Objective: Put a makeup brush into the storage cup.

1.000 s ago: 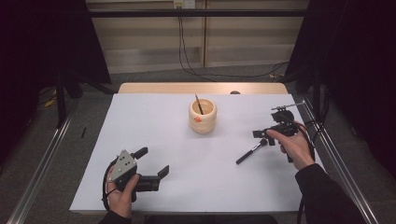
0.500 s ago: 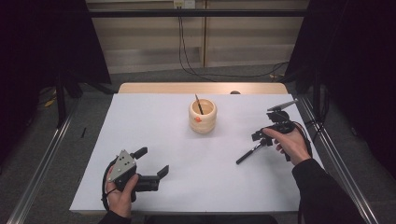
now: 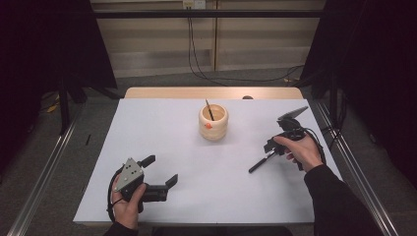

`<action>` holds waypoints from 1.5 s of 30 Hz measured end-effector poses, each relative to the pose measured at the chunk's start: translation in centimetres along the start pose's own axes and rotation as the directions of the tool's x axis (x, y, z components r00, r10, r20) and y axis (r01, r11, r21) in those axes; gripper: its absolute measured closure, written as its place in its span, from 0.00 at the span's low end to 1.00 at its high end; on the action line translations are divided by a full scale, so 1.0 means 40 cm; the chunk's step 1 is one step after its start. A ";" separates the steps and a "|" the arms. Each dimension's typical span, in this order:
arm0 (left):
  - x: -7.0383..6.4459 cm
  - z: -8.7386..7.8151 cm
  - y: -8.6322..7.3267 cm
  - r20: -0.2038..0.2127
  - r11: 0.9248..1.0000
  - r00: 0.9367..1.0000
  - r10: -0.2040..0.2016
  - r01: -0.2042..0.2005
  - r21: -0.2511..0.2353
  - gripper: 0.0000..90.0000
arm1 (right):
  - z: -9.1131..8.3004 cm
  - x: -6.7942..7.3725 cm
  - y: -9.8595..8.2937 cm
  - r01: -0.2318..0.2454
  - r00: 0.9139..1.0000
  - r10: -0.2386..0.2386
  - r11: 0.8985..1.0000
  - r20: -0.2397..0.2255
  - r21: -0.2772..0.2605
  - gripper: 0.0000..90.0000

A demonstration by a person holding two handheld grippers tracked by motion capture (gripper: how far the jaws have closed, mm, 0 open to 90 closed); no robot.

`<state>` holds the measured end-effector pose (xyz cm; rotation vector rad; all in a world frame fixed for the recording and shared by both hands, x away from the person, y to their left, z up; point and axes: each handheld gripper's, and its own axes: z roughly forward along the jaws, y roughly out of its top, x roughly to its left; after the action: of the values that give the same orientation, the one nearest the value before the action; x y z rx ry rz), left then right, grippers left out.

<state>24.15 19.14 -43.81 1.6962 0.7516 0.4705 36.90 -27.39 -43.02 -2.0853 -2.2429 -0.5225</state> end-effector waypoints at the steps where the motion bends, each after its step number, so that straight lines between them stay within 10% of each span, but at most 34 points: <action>1: 0.000 0.000 0.000 0.000 1.000 1.000 0.000 0.000 0.000 0.01 | 0.003 -0.001 0.001 -0.001 1.000 0.001 1.000 0.004 0.012 0.32; 35: 0.002 0.001 0.000 0.006 1.000 1.000 0.003 -0.003 -0.002 0.01 | 0.054 0.001 0.001 -0.066 0.997 0.064 0.996 0.036 0.067 0.42; 45: 0.001 -0.001 0.000 0.002 1.000 1.000 0.003 -0.003 -0.001 0.01 | 0.052 0.001 0.006 -0.049 0.996 0.044 0.996 0.074 0.072 0.61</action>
<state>24.18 19.19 -43.81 1.6968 0.7479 0.4710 37.56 -26.79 -44.91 -2.1482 -2.2083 -0.3618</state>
